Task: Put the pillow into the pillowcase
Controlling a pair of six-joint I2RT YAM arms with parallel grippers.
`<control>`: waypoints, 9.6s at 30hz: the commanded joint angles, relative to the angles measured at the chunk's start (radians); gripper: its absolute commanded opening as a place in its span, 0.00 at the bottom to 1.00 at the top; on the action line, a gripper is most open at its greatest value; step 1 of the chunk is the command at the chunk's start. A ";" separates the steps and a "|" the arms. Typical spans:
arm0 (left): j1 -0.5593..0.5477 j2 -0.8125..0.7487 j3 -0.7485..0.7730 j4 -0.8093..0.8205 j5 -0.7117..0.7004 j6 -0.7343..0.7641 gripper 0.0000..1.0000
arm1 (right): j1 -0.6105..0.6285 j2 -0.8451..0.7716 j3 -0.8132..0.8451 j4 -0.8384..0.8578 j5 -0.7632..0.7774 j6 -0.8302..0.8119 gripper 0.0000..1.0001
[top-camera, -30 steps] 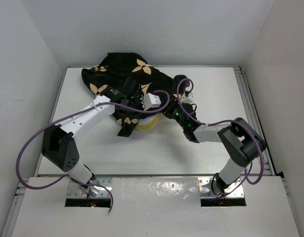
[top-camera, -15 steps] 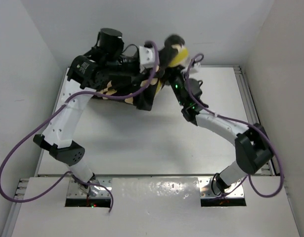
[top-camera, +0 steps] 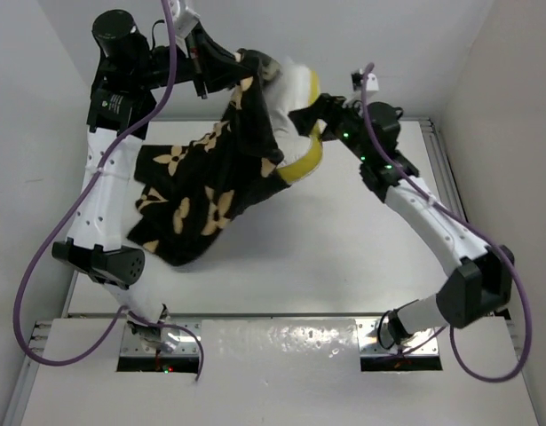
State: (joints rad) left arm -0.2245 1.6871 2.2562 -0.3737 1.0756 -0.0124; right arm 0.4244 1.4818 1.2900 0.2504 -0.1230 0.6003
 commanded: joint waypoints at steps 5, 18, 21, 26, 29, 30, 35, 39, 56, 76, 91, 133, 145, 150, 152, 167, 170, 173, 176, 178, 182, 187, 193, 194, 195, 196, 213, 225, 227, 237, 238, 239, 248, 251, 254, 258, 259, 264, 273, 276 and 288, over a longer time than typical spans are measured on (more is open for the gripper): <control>-0.015 -0.040 -0.038 0.055 -0.172 0.106 0.00 | -0.122 -0.248 0.045 -0.372 -0.116 -0.308 0.99; -0.004 -0.102 -0.009 -0.229 -0.143 0.420 0.00 | -0.349 -0.100 -0.014 -0.329 -0.555 -0.315 0.94; -0.001 -0.116 0.022 -0.324 -0.161 0.514 0.00 | -0.342 0.010 0.050 -0.266 -0.612 -0.341 0.99; -0.019 -0.144 -0.010 -0.427 -0.183 0.588 0.00 | -0.270 0.165 0.269 -0.263 -0.600 -0.408 0.99; -0.045 -0.161 -0.040 -0.459 -0.200 0.612 0.00 | -0.248 0.230 0.336 -0.261 -0.575 -0.405 0.99; -0.059 -0.162 -0.044 -0.473 -0.212 0.626 0.00 | -0.242 0.224 0.324 -0.223 -0.569 -0.399 0.99; -0.095 -0.164 -0.079 -0.585 -0.238 0.713 0.00 | -0.242 0.008 0.094 -0.120 -0.488 -0.482 0.99; -0.122 -0.150 -0.080 -0.603 -0.229 0.733 0.00 | -0.204 -0.063 0.078 -0.246 -0.447 -0.656 0.99; -0.242 -0.159 -0.056 -0.734 -0.273 0.802 0.00 | -0.069 0.097 0.130 -0.651 -0.428 -1.065 0.99; -0.135 -0.222 -0.047 -0.573 -0.267 0.576 0.00 | -0.211 0.381 0.169 -0.302 -0.432 -0.433 0.33; 0.114 0.043 0.235 -0.179 -0.479 0.195 0.00 | -0.466 -0.107 0.664 -0.769 -0.236 -0.210 0.00; 0.254 -0.029 0.038 -0.409 -0.581 0.304 0.00 | -0.590 -0.152 0.416 -0.306 -0.425 0.296 0.00; 0.238 -0.015 -0.067 -0.422 -0.594 0.305 0.00 | -0.530 -0.080 0.453 -0.257 -0.248 0.332 0.00; 0.244 -0.040 -0.203 -0.374 -0.410 0.302 0.37 | -0.520 -0.043 0.428 -0.204 -0.285 0.362 0.00; 0.251 -0.043 -0.231 -0.361 -0.361 0.307 0.54 | -0.510 -0.045 0.428 -0.188 -0.285 0.357 0.00; 0.358 0.066 -0.481 0.132 0.094 -0.059 0.89 | -0.524 -0.084 0.445 -0.227 -0.550 0.302 0.00; 0.376 0.149 -0.463 0.406 0.168 -0.311 0.91 | -0.529 -0.100 0.433 -0.246 -0.546 0.296 0.00; 0.323 0.209 -0.429 0.507 0.250 -0.458 1.00 | -0.518 -0.100 0.431 -0.286 -0.523 0.293 0.00; 0.249 0.204 -0.432 0.490 0.296 -0.437 1.00 | -0.501 -0.097 0.430 -0.307 -0.500 0.279 0.00; 0.235 0.192 -0.440 0.509 0.320 -0.437 1.00 | -0.495 -0.095 0.433 -0.342 -0.486 0.254 0.00; 0.235 0.180 -0.419 0.590 0.342 -0.543 1.00 | -0.493 -0.098 0.433 -0.384 -0.460 0.227 0.00; 0.208 0.184 -0.356 0.550 0.394 -0.601 0.81 | -0.493 -0.094 0.425 -0.398 -0.446 0.213 0.00; 0.253 0.166 -0.345 0.429 0.483 -0.564 0.00 | -0.509 -0.091 0.431 -0.407 -0.431 0.205 0.00; 0.298 0.158 -0.334 0.462 0.471 -0.587 0.00 | -0.515 -0.086 0.446 -0.410 -0.423 0.205 0.00; 0.327 0.151 -0.320 0.505 0.451 -0.628 0.00 | -0.536 -0.078 0.457 -0.410 -0.420 0.214 0.00; 0.356 0.149 -0.255 0.632 0.396 -0.741 0.00 | -0.552 -0.071 0.475 -0.407 -0.417 0.223 0.00; 0.237 0.026 -0.480 0.398 0.139 -0.436 1.00 | -0.598 -0.061 0.512 -0.304 -0.480 0.343 0.00; 0.156 0.186 -0.463 0.407 -0.017 -0.427 1.00 | -0.592 -0.095 0.532 -0.531 -0.426 0.205 0.00; 0.136 0.200 -0.538 0.523 0.071 -0.545 1.00 | -0.592 -0.098 0.551 -0.569 -0.405 0.184 0.00; 0.111 0.177 -0.696 0.763 0.254 -0.748 1.00 | -0.592 -0.109 0.595 -0.649 -0.363 0.135 0.00; 0.103 0.174 -0.692 0.774 0.257 -0.761 1.00 | -0.592 -0.109 0.595 -0.652 -0.360 0.131 0.00; 0.091 0.172 -0.686 0.804 0.257 -0.790 1.00 | -0.592 -0.109 0.597 -0.655 -0.360 0.128 0.00; 0.031 0.207 -0.598 0.921 0.345 -0.972 0.40 | -0.602 -0.115 0.605 -0.677 -0.351 0.112 0.00; 0.039 0.210 -0.525 0.790 0.397 -0.901 0.11 | -0.612 -0.120 0.592 -0.678 -0.349 0.110 0.00; 0.079 0.227 -0.381 0.462 0.431 -0.697 0.00 | -0.616 -0.115 0.578 -0.672 -0.348 0.111 0.00; 0.218 0.230 -0.248 0.577 0.373 -0.854 0.00 | -0.639 -0.075 0.606 -0.710 -0.330 0.113 0.00; 0.308 0.224 -0.221 0.801 0.297 -1.011 0.00 | -0.647 -0.048 0.638 -0.714 -0.325 0.128 0.00; 0.450 0.272 0.111 0.864 0.185 -1.080 0.00 | -0.694 0.014 0.747 -0.616 -0.346 0.231 0.00; 0.145 0.042 -0.582 0.539 0.209 -0.447 1.00 | -0.685 -0.057 0.608 -0.606 -0.415 0.181 0.00; 0.105 0.055 -0.461 0.185 0.030 -0.139 1.00 | -0.690 -0.077 0.603 -0.661 -0.438 0.124 0.00; 0.013 0.114 -0.622 0.492 0.167 -0.408 1.00 | -0.693 -0.277 0.315 -0.737 -0.811 -0.158 0.00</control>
State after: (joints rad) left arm -0.1490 1.8122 1.6516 0.0414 1.1587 -0.4236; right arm -0.2729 1.2537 1.6810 -0.4385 -0.7097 0.6003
